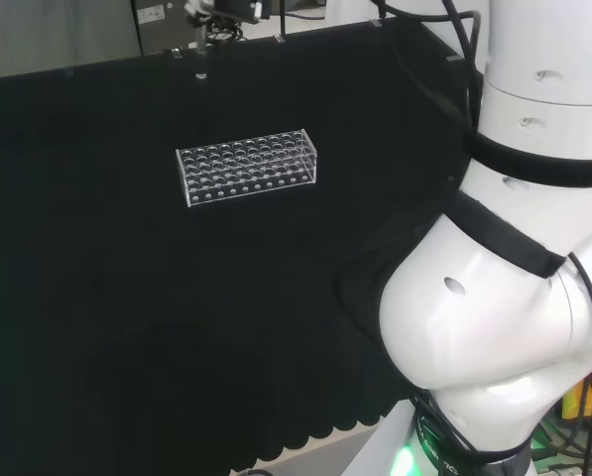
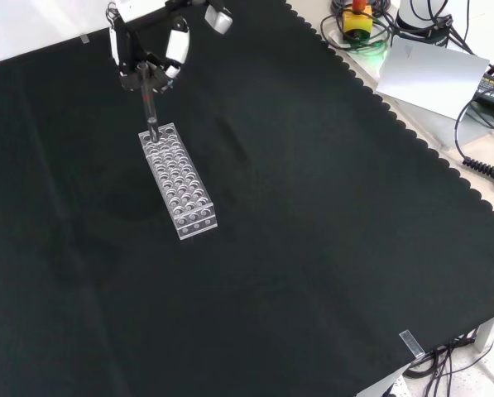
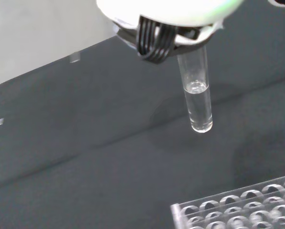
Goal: Shake the test tube.
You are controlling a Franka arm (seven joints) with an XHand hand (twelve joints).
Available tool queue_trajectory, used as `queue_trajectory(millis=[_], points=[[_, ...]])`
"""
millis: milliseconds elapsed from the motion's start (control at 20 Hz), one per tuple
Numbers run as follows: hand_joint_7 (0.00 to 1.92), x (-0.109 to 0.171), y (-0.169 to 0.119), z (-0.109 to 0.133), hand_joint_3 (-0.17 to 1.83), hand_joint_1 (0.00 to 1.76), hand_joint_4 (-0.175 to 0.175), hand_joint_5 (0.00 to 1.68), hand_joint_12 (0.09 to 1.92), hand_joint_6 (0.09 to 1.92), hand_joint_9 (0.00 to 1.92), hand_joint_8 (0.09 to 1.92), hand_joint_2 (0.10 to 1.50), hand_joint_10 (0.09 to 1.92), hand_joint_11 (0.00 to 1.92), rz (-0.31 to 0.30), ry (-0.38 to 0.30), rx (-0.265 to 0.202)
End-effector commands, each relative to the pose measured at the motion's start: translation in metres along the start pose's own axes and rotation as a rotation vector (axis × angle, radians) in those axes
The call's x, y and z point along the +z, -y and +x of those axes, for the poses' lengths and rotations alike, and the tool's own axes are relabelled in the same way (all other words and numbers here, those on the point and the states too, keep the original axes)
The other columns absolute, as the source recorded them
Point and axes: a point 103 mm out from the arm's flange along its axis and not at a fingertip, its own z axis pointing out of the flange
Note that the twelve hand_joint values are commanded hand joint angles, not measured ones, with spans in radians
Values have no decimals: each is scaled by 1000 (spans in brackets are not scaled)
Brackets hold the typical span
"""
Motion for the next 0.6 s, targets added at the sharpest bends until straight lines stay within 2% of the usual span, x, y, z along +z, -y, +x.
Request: queue_trajectory(millis=[50,150,250,350,450,600], points=[[1378,2,2,-7,547,1329,-175,1361,912,174,1594,702,699,594,1233,11,22,-4],[1378,1,1,-21,547,1329,-175,1361,912,173,1594,702,699,595,1233,6,67,14],[1378,0,0,-39,547,1329,-175,1361,912,173,1594,702,699,595,1233,-6,103,53],[1378,-3,-2,-59,547,1329,-175,1361,912,172,1593,702,699,595,1233,-16,133,97],[1378,-9,-5,-84,547,1329,-175,1362,912,172,1593,702,699,595,1233,-28,148,167],[1378,-16,-8,-108,547,1329,-175,1362,912,171,1593,702,700,595,1232,-44,169,225]])
